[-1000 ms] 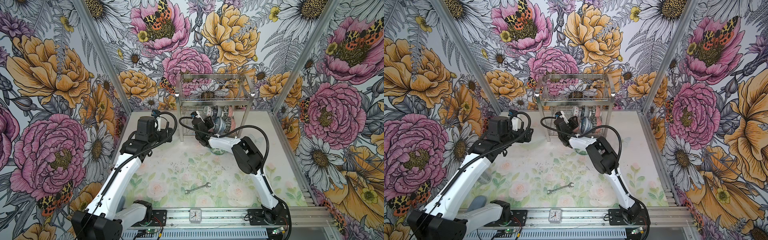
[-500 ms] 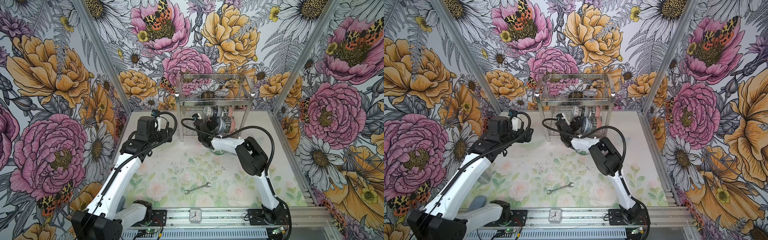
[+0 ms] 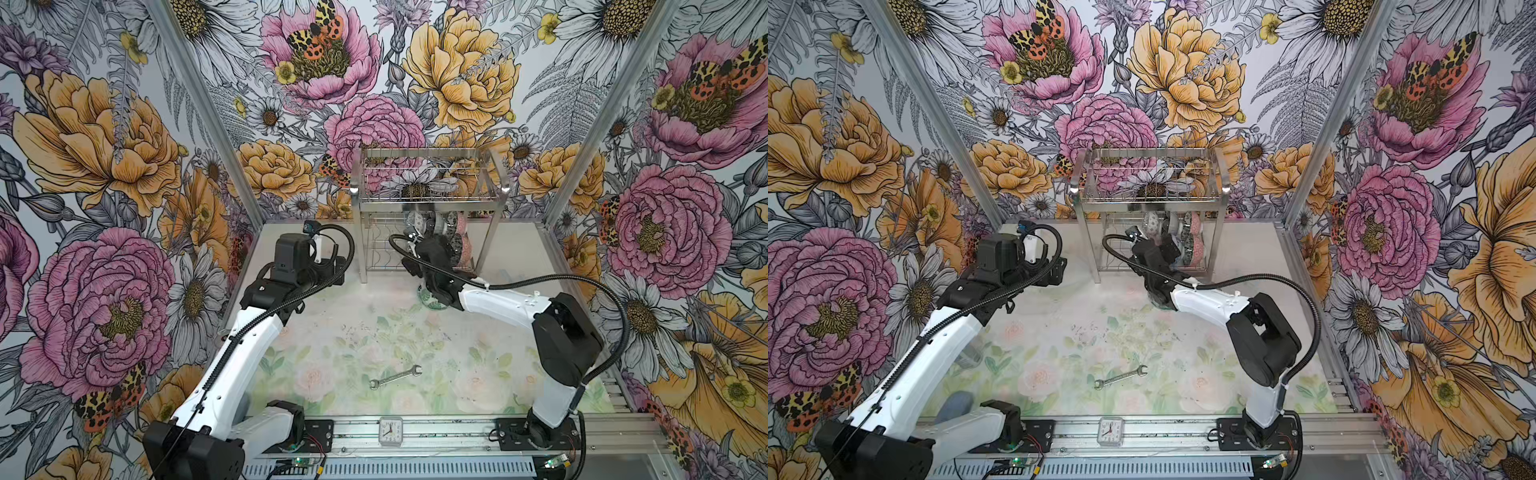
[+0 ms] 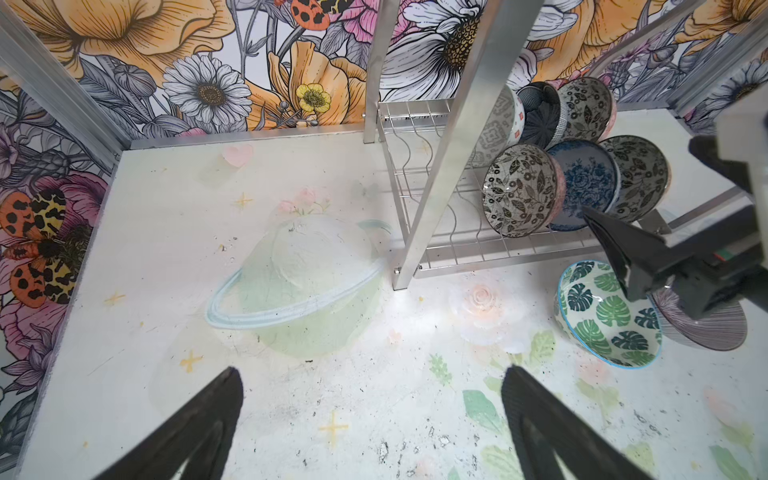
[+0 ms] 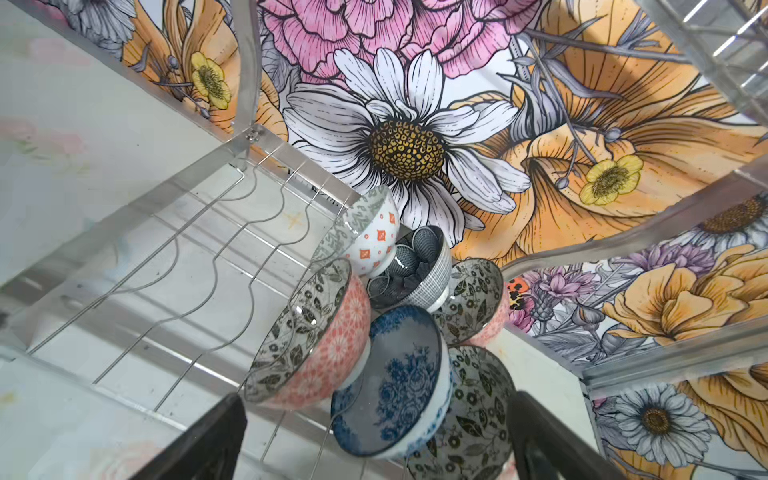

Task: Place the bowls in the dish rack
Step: 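Open and draw back the right gripper while the left gripper moves forward, then lower the left gripper onto the rim of the green monstera-leaf bowl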

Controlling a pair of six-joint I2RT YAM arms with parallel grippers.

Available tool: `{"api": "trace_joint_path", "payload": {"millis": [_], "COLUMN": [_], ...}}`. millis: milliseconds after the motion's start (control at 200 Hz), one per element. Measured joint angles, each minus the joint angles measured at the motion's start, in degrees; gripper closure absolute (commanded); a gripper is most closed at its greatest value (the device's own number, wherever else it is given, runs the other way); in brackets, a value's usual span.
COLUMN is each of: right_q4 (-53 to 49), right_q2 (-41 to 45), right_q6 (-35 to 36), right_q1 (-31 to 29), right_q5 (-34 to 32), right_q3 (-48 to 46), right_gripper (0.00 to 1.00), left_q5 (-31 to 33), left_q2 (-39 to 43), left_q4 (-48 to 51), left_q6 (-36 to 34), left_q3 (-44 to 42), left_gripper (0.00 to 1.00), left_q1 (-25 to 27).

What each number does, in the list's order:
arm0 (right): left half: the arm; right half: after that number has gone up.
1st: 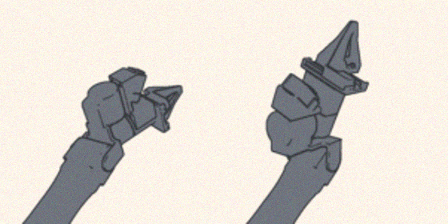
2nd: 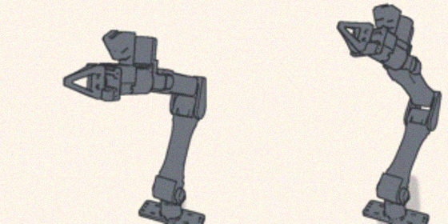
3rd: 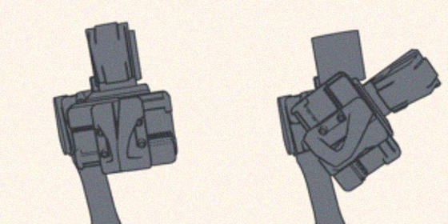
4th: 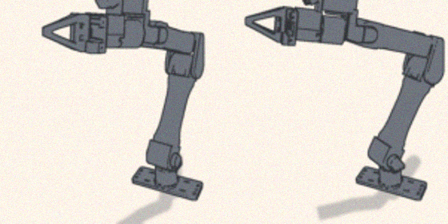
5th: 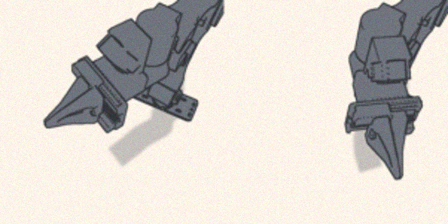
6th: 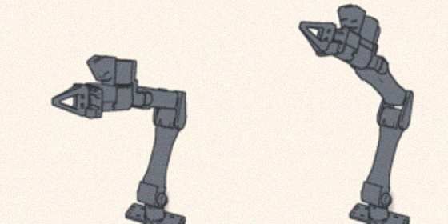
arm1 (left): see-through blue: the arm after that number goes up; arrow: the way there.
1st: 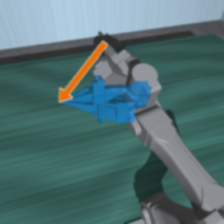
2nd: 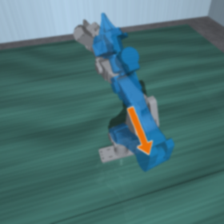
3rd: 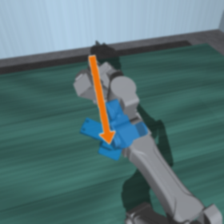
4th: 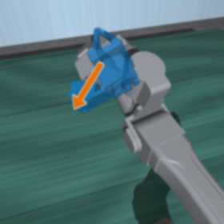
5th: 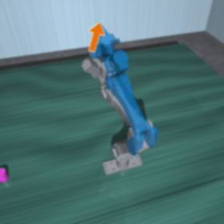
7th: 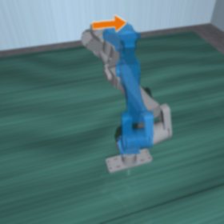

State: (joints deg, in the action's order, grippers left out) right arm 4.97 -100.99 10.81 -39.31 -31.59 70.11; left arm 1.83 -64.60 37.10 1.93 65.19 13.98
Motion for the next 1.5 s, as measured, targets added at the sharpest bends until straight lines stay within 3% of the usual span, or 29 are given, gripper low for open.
{"api": "trace_joint_path", "payload": {"millis": [150,530,931,1501], "right_q4": [-1.8,-7.0,-10.6,-12.1], "right_q2": [7.1,23.8,24.7,27.8], "right_q6": [-4.1,-13.3,-16.2,-17.4], "right_q1": [0.9,9.4,10.2,12.0], "right_q5": [3.2,12.7,17.1,17.6], "right_q3": [-6.5,-14.7,-14.9,-18.8], "right_gripper": [0.0,0.0,0.0,0.0], "left_q5": [-1.0,1.8,2.4,-1.3], "left_q2": [-0.1,-1.7,-13.5,-35.3], "left_q4": [0.0,-1.2,-13.2,-19.4], "left_q6": [0.3,6.9,17.7,20.3], "left_q3": [0.0,-0.7,-7.1,2.1], "left_gripper": [0.01,0.01,0.01,0.03], "left_q1": [1.1,13.2,19.7,25.3]}}
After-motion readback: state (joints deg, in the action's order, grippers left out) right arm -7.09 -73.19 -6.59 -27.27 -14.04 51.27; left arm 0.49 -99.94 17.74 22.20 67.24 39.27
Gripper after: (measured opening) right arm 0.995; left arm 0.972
